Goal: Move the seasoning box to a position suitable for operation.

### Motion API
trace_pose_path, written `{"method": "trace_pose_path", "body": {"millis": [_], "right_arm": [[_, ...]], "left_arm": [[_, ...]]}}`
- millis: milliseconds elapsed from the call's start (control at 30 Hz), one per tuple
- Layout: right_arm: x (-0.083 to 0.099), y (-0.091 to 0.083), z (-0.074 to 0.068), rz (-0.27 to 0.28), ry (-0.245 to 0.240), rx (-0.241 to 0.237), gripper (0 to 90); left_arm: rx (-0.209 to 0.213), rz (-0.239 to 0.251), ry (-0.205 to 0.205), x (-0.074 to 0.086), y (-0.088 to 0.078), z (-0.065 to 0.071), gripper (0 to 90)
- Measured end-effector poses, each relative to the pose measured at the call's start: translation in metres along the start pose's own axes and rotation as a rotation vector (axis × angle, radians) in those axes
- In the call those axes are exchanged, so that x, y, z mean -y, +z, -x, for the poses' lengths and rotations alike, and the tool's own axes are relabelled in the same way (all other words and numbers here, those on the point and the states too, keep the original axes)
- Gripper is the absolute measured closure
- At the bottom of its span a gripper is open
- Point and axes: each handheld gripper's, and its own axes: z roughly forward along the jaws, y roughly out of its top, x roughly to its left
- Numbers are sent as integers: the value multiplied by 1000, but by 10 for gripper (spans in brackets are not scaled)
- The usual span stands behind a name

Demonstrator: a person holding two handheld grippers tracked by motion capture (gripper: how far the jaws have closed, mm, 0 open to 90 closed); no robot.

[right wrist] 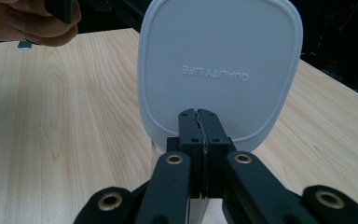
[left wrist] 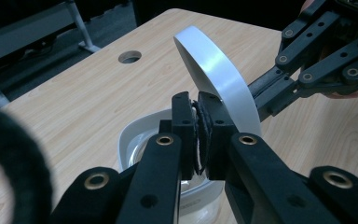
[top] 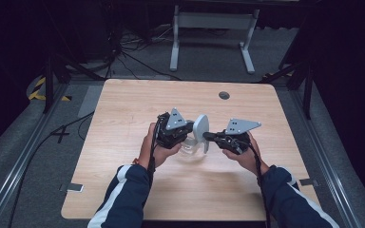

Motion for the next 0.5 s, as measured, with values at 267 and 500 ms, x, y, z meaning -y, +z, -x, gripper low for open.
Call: {"method": "trace_pose_path", "body": {"millis": [267,500], "right_arm": [[0,-2,-2,-9,-12,-1,900],[2,-5,-2,-18,-16,3,900]], "left_arm": [[12,-5,12,-2,3,3,854],[30,-11,38,-4,4,9,848]]}}
